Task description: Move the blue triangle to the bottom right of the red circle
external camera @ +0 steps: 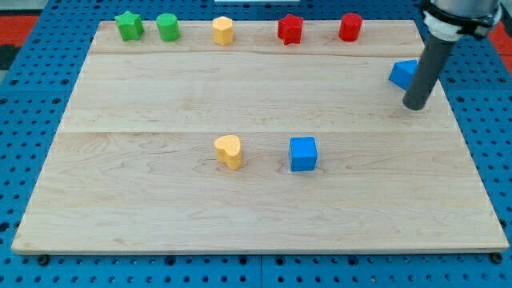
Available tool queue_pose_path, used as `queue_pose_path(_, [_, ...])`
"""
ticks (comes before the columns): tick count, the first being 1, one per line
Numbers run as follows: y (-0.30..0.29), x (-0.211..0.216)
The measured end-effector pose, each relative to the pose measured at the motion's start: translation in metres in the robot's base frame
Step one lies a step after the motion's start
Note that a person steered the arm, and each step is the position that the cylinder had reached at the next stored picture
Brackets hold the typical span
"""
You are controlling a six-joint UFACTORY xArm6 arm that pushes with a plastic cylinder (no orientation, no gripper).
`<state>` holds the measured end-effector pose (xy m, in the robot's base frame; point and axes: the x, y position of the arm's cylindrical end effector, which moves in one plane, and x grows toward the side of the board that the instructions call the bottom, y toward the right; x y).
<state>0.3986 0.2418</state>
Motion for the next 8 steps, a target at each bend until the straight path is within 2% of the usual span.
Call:
queue_pose_path(3, [-0.002, -0.059])
queue_pose_path(5, [-0.066, -0.095])
queue_pose_path(6, [-0.016, -0.118])
queue_pose_path(7, [0.001, -0.155])
queue_pose_path(8, [-0.008, -0.192])
